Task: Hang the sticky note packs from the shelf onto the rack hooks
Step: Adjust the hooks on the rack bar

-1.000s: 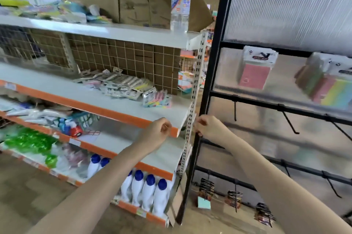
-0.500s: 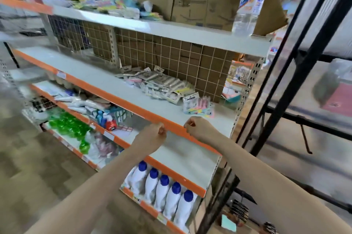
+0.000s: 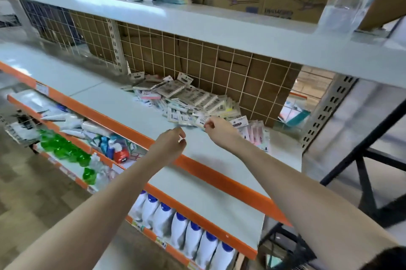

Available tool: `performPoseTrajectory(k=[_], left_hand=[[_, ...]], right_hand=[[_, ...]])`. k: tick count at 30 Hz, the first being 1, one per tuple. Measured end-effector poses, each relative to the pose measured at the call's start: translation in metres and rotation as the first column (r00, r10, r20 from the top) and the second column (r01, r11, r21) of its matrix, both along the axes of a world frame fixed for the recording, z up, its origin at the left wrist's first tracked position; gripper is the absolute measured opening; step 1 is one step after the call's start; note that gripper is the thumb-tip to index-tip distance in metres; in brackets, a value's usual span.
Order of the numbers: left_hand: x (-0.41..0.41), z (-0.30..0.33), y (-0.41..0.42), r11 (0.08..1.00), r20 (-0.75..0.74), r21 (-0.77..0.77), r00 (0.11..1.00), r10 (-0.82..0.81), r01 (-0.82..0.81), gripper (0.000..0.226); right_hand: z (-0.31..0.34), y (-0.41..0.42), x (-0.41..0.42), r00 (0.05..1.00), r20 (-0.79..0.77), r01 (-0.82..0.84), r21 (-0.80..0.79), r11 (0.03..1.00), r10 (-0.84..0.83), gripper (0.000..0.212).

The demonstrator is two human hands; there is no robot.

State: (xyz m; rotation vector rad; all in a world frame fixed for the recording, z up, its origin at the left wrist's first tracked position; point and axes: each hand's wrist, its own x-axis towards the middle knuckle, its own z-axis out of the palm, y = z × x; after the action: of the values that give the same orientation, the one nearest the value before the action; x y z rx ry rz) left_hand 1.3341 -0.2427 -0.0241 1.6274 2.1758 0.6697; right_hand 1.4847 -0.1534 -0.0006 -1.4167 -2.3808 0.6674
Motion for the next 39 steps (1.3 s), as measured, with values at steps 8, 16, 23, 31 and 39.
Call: performPoseTrajectory(k=[8, 16, 23, 31, 39], left_hand=[[-0.050, -0.002, 0.063, 0.997, -0.057, 0.068, 0.998, 0.031, -0.028, 0.026], [-0.079, 0.007, 0.134, 0.956, -0.161, 0.202, 0.970, -0.182, 0.213, 0.020], [-0.099, 0.008, 0.182, 0.873, -0.330, 0.121, 0.849, -0.413, 0.472, 0.038], [-0.101, -0.026, 0.196, 0.831, -0.578, 0.044, 0.693, -0.432, 0.555, 0.082], [-0.130, -0.040, 0.183, 0.797, -0.598, 0.098, 0.675, -0.431, 0.596, 0.069]], right_hand=[[-0.010, 0.046, -0.055, 0.998, -0.015, 0.066, 0.110, 0.992, -0.065, 0.028], [-0.028, 0.096, -0.084, 0.963, 0.085, 0.232, 0.216, 0.949, -0.255, 0.040], [-0.041, 0.110, -0.093, 0.913, 0.119, 0.366, 0.179, 0.913, -0.390, 0.085], [-0.051, 0.094, -0.098, 0.848, 0.239, 0.379, 0.351, 0.856, -0.474, 0.079], [-0.051, 0.074, -0.115, 0.794, 0.227, 0.433, 0.438, 0.788, -0.563, 0.061]])
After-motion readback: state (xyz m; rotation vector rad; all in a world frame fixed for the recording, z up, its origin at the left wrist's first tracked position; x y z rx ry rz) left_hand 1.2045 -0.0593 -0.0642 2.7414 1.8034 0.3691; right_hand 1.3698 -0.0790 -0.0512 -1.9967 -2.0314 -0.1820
